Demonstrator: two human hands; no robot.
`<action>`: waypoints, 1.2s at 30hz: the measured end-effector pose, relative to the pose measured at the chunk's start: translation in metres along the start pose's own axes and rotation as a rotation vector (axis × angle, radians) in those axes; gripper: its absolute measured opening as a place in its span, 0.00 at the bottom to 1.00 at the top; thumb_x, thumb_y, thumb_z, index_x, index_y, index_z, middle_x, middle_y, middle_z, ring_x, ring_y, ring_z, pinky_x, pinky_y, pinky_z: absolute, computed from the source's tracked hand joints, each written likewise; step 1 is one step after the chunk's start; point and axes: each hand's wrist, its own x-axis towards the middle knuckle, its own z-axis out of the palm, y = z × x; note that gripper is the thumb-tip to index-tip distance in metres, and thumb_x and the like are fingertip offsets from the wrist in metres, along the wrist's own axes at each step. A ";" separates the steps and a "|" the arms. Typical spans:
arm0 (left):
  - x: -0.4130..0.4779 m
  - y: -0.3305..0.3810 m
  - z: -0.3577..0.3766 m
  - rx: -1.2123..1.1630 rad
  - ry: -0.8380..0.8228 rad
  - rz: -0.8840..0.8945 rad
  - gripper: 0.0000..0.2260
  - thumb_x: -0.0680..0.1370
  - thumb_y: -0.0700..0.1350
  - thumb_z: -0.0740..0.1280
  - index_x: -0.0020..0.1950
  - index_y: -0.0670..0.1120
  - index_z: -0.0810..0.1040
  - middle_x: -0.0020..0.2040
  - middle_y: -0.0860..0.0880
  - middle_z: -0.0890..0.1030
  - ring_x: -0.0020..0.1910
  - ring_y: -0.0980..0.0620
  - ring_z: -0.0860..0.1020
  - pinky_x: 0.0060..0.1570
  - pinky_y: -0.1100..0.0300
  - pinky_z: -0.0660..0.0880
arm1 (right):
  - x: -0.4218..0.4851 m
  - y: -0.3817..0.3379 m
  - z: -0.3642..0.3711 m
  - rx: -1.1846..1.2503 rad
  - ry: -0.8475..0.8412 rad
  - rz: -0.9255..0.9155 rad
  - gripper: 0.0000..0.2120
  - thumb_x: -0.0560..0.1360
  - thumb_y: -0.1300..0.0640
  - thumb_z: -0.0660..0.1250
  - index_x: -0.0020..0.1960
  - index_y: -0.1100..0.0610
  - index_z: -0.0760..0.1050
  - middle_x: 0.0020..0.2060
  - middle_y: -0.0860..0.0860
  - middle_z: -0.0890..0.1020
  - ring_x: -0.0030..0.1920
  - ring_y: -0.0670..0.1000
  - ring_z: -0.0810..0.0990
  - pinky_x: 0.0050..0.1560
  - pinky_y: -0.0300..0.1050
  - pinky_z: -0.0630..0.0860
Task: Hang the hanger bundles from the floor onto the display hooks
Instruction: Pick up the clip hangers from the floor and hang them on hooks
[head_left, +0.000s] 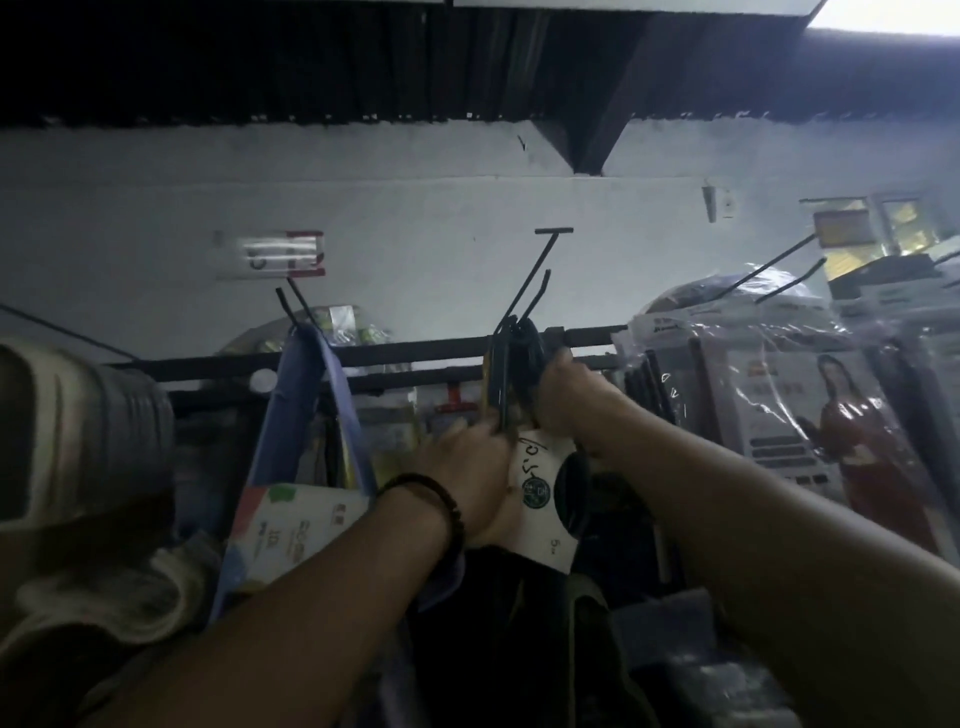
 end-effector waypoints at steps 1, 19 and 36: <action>-0.005 -0.001 -0.009 0.001 0.021 0.006 0.20 0.80 0.55 0.66 0.71 0.49 0.75 0.69 0.48 0.75 0.69 0.43 0.74 0.65 0.47 0.76 | -0.010 -0.002 -0.008 -0.030 -0.009 -0.004 0.24 0.84 0.49 0.63 0.73 0.61 0.62 0.64 0.64 0.78 0.61 0.66 0.80 0.58 0.61 0.78; -0.499 -0.167 -0.120 -0.100 0.135 -0.542 0.15 0.77 0.66 0.63 0.42 0.56 0.73 0.35 0.55 0.77 0.35 0.56 0.78 0.32 0.52 0.75 | -0.409 -0.274 0.020 0.356 -0.297 -0.757 0.13 0.81 0.45 0.61 0.41 0.50 0.72 0.33 0.47 0.79 0.32 0.52 0.78 0.32 0.58 0.76; -1.125 -0.236 -0.105 -0.301 -0.513 -1.686 0.09 0.83 0.55 0.66 0.51 0.52 0.80 0.44 0.52 0.85 0.46 0.47 0.84 0.47 0.52 0.81 | -0.929 -0.632 0.239 0.601 -1.425 -0.989 0.07 0.83 0.49 0.67 0.49 0.50 0.78 0.40 0.45 0.81 0.41 0.50 0.80 0.39 0.50 0.79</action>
